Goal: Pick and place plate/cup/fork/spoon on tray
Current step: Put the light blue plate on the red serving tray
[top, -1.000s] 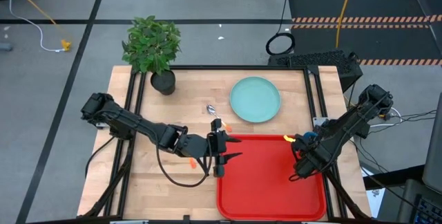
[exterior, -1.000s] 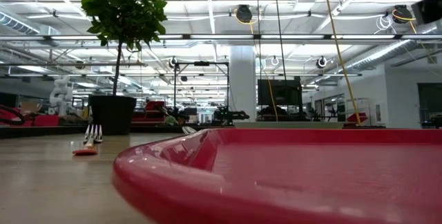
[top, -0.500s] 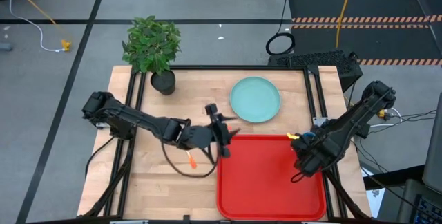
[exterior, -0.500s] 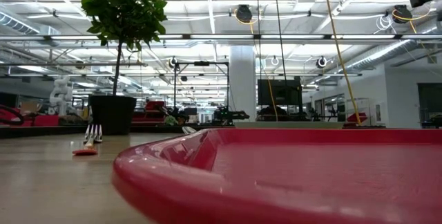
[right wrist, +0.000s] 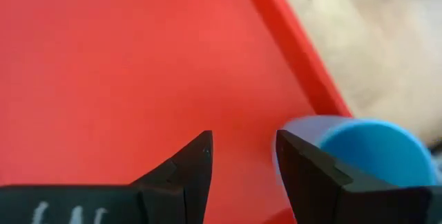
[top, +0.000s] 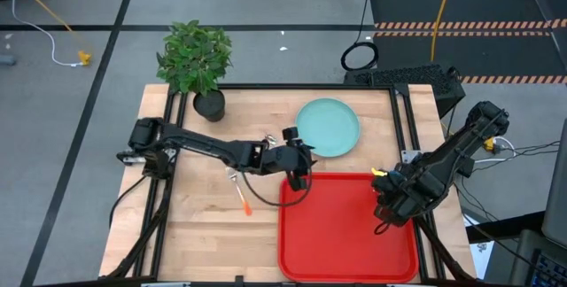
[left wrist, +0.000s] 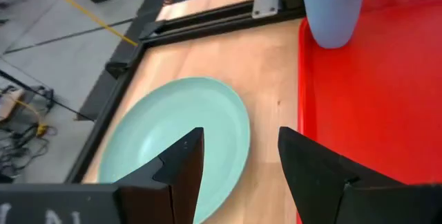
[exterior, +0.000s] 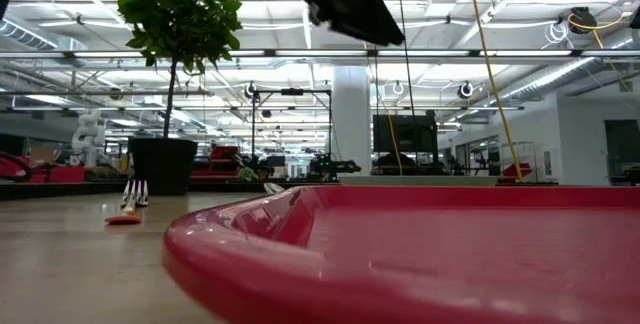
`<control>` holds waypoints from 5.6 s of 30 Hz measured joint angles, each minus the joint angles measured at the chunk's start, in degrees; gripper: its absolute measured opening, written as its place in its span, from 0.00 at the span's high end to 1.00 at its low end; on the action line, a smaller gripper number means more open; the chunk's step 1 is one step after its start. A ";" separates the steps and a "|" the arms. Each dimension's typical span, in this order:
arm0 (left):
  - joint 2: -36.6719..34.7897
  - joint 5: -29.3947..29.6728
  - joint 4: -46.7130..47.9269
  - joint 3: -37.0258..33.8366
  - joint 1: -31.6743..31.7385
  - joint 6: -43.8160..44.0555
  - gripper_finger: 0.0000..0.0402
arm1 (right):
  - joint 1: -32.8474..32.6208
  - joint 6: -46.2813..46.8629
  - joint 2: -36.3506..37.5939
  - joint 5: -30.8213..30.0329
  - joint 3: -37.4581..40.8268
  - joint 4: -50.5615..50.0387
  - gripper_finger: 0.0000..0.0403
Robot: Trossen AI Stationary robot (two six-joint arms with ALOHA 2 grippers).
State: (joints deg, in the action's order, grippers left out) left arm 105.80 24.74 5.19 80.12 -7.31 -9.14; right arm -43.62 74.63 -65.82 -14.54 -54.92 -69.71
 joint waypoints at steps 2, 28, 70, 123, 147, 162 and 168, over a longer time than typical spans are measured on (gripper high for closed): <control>1.69 -1.89 -1.76 0.00 0.84 -0.78 0.53 | -0.32 -1.87 0.02 -0.44 -0.21 1.23 0.62; 13.42 -11.30 0.20 -0.09 7.72 -12.76 0.53 | 0.18 -24.24 0.04 -9.67 -5.88 15.99 0.62; 15.97 -8.29 -2.11 -0.02 5.79 -24.39 0.95 | 0.03 -27.37 0.02 -9.43 -5.86 19.27 0.62; -1.88 -8.15 5.17 0.02 -9.63 -20.67 0.97 | 0.03 -36.64 0.33 -10.55 -7.52 25.09 0.63; -1.71 -6.63 -2.40 0.02 -20.59 -16.26 0.98 | -0.28 -53.72 3.68 -13.50 -11.30 29.99 0.98; 7.13 -15.69 -5.65 -0.11 -20.59 -15.50 0.95 | -2.27 -48.37 3.93 -7.90 -11.39 31.02 1.00; 5.77 -14.90 -4.80 0.07 -20.51 -16.00 0.98 | -5.00 -43.99 3.87 -7.49 -11.34 28.82 1.00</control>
State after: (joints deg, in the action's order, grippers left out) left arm 111.57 9.84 0.39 80.19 -27.82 -25.14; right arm -48.62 30.64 -61.96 -22.03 -66.26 -40.90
